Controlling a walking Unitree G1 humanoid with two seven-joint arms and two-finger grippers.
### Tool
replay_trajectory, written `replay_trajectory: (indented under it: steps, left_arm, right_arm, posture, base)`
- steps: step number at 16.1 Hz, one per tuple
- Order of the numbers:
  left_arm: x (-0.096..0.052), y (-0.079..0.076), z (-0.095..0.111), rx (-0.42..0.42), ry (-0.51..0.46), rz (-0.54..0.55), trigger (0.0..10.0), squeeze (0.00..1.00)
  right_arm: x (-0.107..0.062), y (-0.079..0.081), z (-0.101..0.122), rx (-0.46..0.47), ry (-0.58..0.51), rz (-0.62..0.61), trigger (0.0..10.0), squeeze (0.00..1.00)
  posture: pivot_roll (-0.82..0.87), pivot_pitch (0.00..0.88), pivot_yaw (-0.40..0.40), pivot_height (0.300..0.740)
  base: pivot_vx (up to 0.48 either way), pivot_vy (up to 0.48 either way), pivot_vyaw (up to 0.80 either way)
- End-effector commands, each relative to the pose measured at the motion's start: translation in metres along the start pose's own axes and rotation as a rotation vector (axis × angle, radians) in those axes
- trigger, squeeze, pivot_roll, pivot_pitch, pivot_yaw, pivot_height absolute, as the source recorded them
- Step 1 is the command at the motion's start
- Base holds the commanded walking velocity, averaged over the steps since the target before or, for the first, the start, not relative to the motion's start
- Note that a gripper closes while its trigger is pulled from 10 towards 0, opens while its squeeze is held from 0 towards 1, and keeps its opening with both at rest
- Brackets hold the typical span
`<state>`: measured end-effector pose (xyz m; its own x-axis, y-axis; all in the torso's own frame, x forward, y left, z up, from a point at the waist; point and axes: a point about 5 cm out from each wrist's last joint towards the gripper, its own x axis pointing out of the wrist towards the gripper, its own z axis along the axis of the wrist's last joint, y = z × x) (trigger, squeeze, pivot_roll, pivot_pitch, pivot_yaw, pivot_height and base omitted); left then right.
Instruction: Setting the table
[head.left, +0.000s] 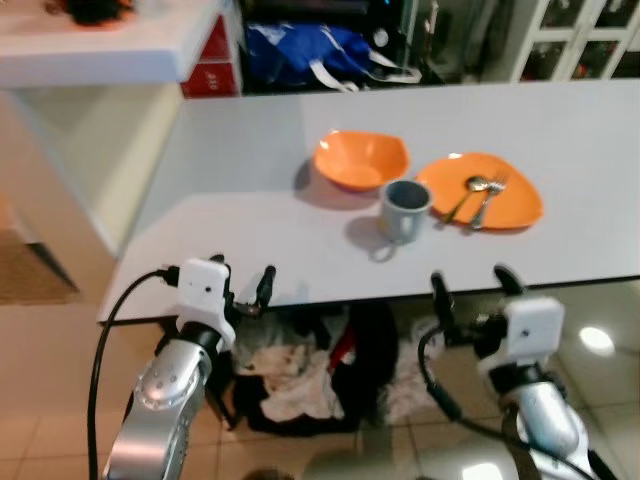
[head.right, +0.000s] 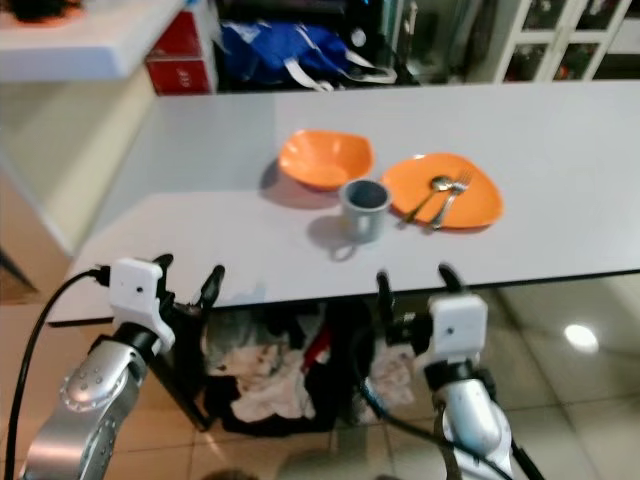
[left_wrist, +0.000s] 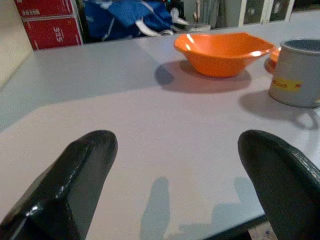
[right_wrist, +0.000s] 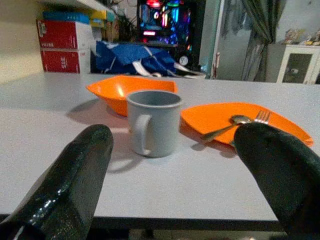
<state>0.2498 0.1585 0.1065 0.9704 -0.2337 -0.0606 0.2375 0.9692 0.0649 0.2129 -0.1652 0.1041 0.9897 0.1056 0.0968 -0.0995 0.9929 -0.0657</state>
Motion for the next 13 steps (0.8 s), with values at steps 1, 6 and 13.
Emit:
replay_trajectory:
  steps: [1,6,13]
  left_arm:
    - [0.004,-0.002,0.003,0.008,-0.001,-0.006,10.0,0.0]
    - [0.01,-0.004,0.006,-0.001,0.003,0.013,10.0,0.0]
    - [0.015,-0.009,0.01,-0.006,0.0,0.009,10.0,0.0]
  right_arm:
    - [-0.001,-0.002,-0.002,0.001,0.017,-0.003,10.0,0.0]
    - [0.003,0.0,-0.01,0.002,0.036,0.009,10.0,0.0]
    - [0.004,0.001,-0.011,0.008,0.037,0.005,10.0,0.0]
  posture:
    - [-0.14,0.0,0.038,0.736]
    - [-0.13,0.0,0.032,0.736]
    - [-0.14,0.001,0.039,0.736]
  base:
    - [0.0,0.0,0.0]
    - [0.0,0.071,0.0]
    - [0.0,0.46,0.23]
